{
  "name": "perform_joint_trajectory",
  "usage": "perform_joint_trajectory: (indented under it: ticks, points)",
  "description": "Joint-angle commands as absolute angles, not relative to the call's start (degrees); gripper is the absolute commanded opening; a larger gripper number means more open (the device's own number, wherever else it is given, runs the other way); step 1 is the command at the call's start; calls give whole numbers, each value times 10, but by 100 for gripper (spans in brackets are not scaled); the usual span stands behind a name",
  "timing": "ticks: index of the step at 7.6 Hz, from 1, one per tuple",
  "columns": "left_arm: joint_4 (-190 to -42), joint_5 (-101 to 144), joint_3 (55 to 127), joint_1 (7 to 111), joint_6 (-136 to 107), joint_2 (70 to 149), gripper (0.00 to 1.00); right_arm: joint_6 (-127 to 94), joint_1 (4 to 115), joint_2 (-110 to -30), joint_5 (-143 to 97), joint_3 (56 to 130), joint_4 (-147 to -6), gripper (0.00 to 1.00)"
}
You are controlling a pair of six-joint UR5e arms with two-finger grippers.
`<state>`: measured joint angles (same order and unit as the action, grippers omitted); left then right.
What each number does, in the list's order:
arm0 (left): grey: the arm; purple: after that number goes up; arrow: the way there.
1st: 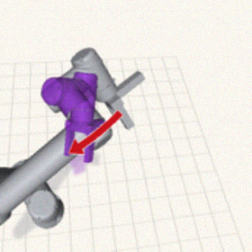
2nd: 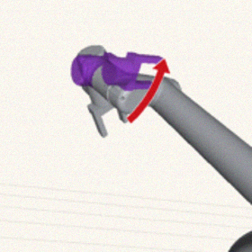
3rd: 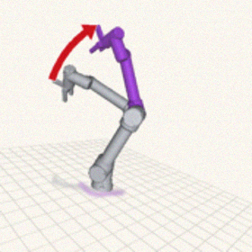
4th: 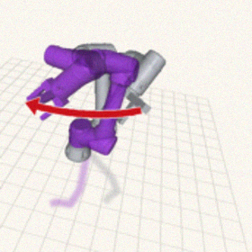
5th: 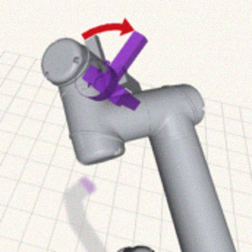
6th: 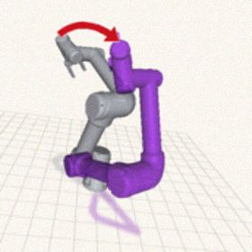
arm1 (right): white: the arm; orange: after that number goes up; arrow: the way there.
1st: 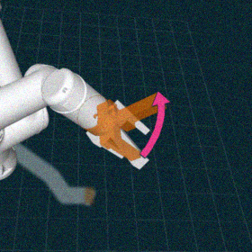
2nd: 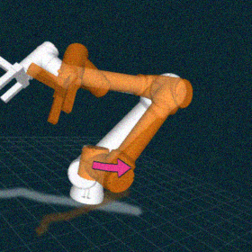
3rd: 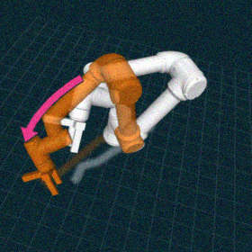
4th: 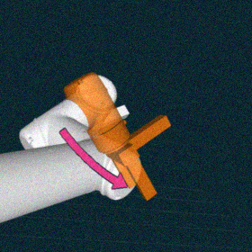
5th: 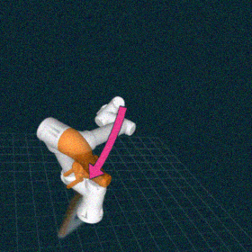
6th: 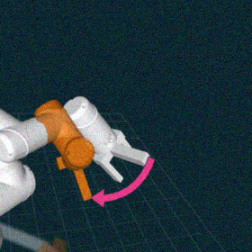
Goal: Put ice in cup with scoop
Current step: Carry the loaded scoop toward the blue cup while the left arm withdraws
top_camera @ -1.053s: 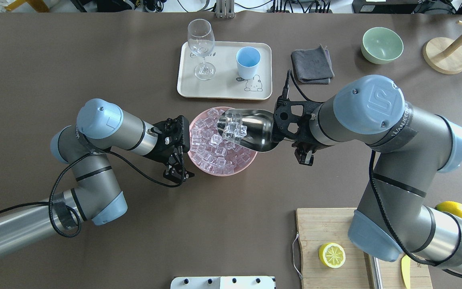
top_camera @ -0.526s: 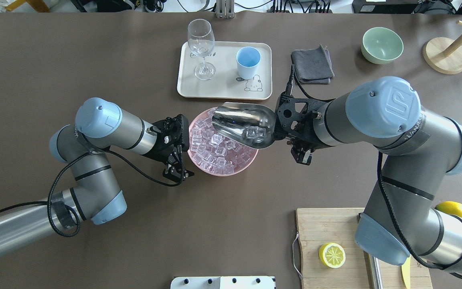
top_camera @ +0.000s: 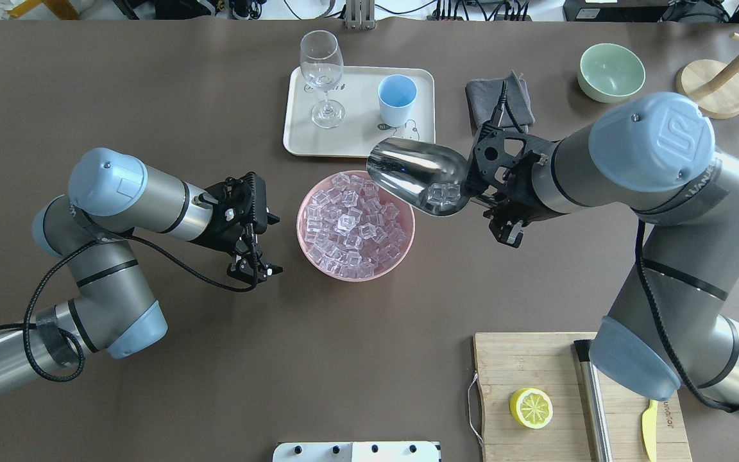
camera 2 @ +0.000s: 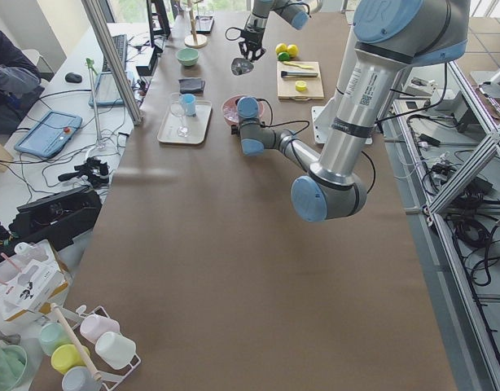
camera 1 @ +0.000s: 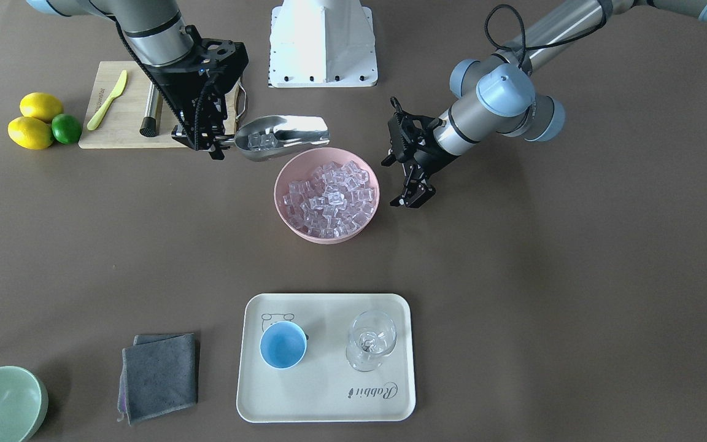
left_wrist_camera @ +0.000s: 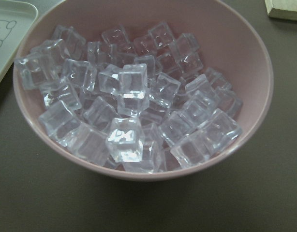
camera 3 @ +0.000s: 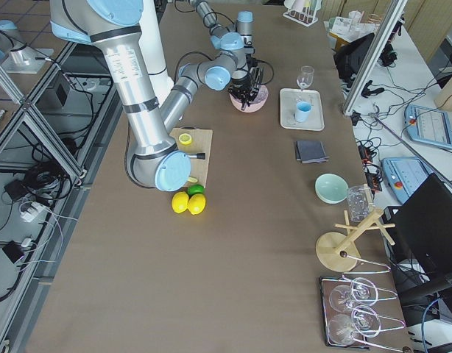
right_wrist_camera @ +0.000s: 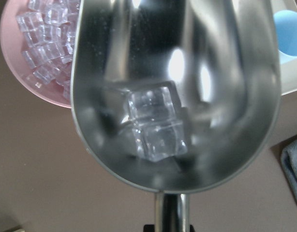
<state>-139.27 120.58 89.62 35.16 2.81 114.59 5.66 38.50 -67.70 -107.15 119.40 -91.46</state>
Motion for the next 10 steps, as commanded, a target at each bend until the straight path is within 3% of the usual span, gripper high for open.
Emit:
perform_joint_trajectory:
  ticks: [1,4,5,7,10]
  points:
    - [-1390,1197,904,366,26,1134,98,-41,447,-639,-1177,1153,-976,0]
    - [-1378,1198,904,456,27,1099,98,-190,497,-577,-1255,1022,-985,0]
    - [-1354,1197,904,483,26,1090,98,-190,524,-529,-1301,960,-1023,0]
    - [-1357,1166,905,529,22,1078,98,-184,536,-457,-1321,904,-1151,0]
    - [-1348,1256,901,632,-112,1002,98,-148,535,-348,-1318,784,-1255,0]
